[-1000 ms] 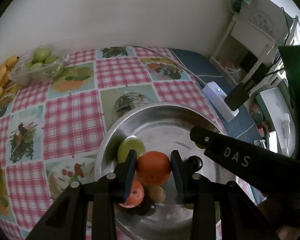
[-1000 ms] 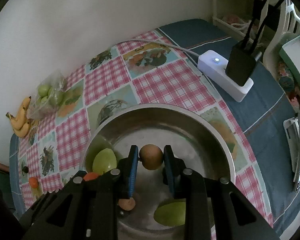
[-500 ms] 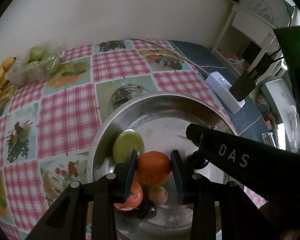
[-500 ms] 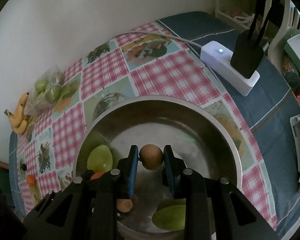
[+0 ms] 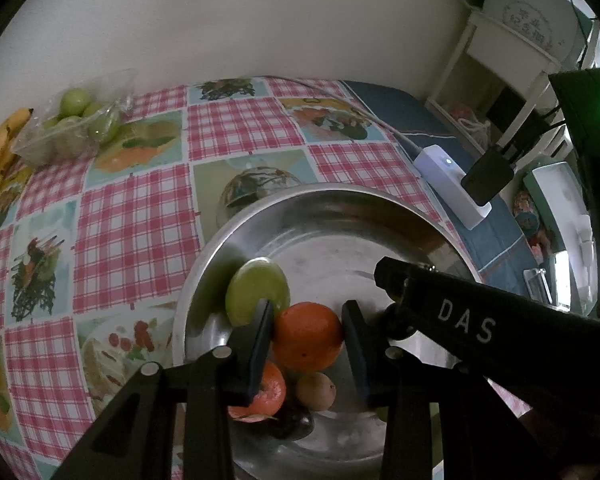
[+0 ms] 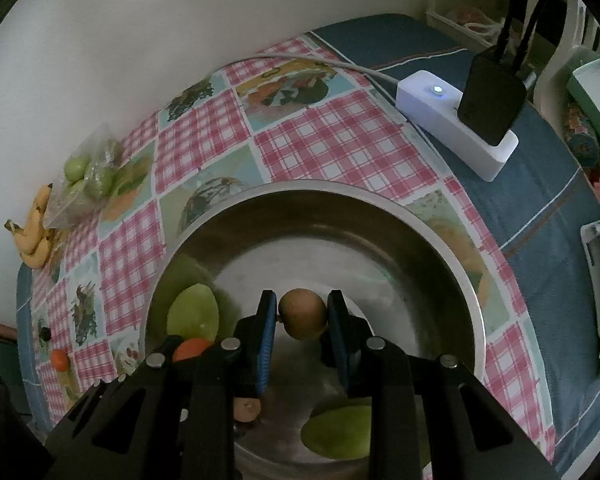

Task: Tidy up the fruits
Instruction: 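Open both grippers to drop the orange and kiwi into the bowl, then move both grippers from the bowl toward the loose orange and plum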

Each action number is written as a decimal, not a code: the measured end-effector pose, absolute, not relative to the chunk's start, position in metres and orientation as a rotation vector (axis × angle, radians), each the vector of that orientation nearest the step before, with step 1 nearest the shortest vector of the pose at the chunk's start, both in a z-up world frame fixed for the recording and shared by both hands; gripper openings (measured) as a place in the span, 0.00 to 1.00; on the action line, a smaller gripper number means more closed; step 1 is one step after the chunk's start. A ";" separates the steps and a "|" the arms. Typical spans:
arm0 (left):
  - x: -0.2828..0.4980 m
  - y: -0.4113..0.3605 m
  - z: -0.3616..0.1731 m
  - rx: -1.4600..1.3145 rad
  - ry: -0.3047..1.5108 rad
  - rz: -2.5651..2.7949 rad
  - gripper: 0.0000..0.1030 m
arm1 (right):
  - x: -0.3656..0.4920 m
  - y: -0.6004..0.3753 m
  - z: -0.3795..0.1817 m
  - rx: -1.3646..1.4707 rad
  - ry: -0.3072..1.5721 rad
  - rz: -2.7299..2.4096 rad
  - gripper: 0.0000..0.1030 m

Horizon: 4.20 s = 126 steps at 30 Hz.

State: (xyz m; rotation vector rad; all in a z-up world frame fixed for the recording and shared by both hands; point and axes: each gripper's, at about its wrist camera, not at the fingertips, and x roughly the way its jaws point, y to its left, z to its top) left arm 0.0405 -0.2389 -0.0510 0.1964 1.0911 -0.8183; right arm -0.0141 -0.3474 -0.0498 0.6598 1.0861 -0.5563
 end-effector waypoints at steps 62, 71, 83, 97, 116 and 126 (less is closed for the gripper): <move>0.119 -0.121 -0.049 0.013 1.241 -0.342 0.81 | 0.009 -0.309 -0.040 0.535 1.118 -0.462 0.76; 0.124 -0.113 -0.055 0.024 1.231 -0.284 0.98 | 0.008 -0.310 -0.047 0.530 1.132 -0.467 0.90; 0.126 -0.105 -0.053 0.051 1.189 -0.211 1.00 | 0.011 -0.306 -0.051 0.493 1.145 -0.472 1.00; 0.136 -0.090 -0.026 0.161 1.112 -0.263 1.00 | 0.024 -0.277 -0.047 0.515 1.140 -0.338 1.00; 0.153 -0.044 -0.028 0.234 1.123 -0.202 1.00 | 0.056 -0.194 -0.038 0.417 1.143 -0.173 1.00; 0.163 -0.004 -0.030 0.209 1.111 -0.143 1.00 | 0.069 -0.175 -0.040 0.396 1.147 -0.145 1.00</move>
